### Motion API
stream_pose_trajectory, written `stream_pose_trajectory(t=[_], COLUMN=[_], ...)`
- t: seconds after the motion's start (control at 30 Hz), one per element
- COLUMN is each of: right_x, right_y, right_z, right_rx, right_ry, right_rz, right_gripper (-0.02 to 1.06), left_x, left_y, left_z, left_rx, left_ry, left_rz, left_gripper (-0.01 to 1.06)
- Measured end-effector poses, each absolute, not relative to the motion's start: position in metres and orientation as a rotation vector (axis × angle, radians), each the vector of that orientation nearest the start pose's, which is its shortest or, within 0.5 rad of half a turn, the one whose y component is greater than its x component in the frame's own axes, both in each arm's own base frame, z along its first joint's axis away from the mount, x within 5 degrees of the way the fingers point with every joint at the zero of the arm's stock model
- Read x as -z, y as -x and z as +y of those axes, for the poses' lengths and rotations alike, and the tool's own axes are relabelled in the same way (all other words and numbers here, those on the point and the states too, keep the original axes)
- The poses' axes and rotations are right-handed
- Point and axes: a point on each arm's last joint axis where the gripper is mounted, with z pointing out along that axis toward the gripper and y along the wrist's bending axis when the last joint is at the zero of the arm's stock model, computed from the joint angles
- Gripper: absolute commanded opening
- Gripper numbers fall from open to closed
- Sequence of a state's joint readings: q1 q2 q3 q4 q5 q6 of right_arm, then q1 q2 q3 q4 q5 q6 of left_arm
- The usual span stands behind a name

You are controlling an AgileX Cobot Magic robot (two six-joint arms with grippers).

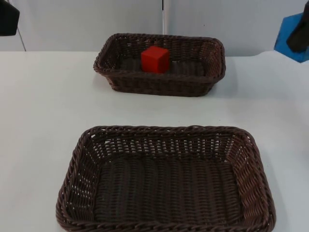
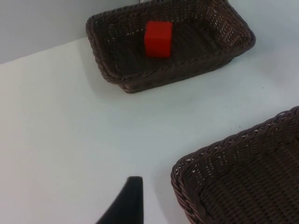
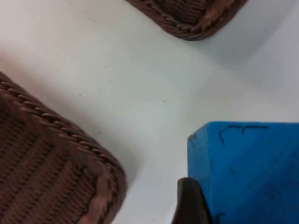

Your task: Pick up one cube with the left hand and place it into the upper basket. Pick up one cube with the right hand and place it into the lower basket.

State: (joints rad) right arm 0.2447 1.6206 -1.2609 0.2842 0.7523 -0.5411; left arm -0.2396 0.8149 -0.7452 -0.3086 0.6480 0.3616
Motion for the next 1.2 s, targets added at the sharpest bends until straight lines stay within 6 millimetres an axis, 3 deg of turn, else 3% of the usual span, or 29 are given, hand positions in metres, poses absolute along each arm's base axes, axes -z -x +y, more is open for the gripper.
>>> stream_pose_trajectory(t=[0.2, 0.37, 0.53, 0.97, 1.2], right_x=[-0.281, -0.281, -0.281, -0.279, -0.266], right_y=[-0.326, -0.308, -0.293, -0.261, -0.25], right_z=[0.122, 0.162, 0.188, 0.231, 0.251], right_rx=[-0.241, -0.289, -0.318, -0.325, -0.343], right_ry=[0.876, 1.031, 1.136, 1.353, 1.441], right_rz=[2.414, 2.363, 2.322, 2.228, 2.215], right_gripper=[0.0, 0.0, 0.0, 0.0, 0.0], left_x=[-0.33, -0.33, -0.33, -0.33, -0.33], left_y=[-0.15, -0.15, -0.15, -0.15, -0.15], left_z=[-0.054, -0.054, -0.054, -0.054, -0.054], left_rx=[0.273, 0.273, 0.273, 0.273, 0.273], left_ry=[-0.485, -0.485, -0.485, -0.485, -0.485], left_rz=[2.125, 2.125, 2.125, 2.125, 2.125], left_gripper=[1.05, 1.05, 1.05, 1.05, 1.05])
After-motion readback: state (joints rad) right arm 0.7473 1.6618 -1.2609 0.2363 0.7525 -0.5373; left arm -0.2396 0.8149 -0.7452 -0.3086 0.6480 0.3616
